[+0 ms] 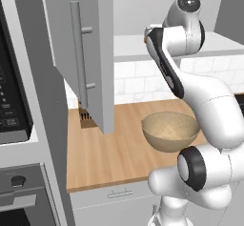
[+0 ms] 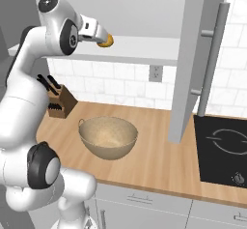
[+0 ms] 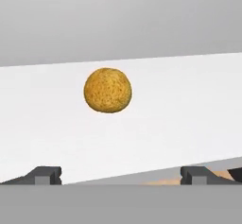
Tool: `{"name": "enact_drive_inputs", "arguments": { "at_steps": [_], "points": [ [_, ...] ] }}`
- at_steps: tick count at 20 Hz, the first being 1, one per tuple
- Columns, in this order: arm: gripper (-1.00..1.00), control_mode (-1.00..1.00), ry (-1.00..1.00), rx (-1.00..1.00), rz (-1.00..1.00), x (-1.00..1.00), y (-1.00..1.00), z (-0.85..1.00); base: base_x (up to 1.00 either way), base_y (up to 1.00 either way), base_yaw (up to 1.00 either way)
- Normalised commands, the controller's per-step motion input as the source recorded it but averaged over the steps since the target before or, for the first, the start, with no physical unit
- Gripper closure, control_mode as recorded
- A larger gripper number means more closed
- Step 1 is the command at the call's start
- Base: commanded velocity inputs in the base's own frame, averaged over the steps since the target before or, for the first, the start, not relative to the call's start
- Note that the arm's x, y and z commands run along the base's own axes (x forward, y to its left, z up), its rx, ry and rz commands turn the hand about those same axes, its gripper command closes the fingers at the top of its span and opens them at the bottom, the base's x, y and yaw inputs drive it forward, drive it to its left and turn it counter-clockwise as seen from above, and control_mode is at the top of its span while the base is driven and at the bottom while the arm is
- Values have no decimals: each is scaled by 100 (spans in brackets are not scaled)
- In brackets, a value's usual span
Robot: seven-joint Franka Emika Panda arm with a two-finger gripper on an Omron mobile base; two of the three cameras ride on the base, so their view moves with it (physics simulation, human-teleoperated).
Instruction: Open the cabinet, pick up the bread from the cabinet and place it in the basket. Then move the basket to the dining counter.
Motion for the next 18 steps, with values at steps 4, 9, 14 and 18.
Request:
{"name": "enact_drive_inputs", "arguments": {
  "at_steps": [4, 9, 14, 18],
  "points": [
    [-100, -100, -1, 3, 0, 29, 0, 0, 0, 0, 0],
    [-100, -100, 0, 3, 0, 50, 0, 0, 0, 0, 0],
    [-100, -100, 0, 1, 0, 41, 0, 0, 0, 0, 0],
    [-100, -100, 0, 1, 0, 43, 0, -6, 0, 0, 0]
  ]
}}
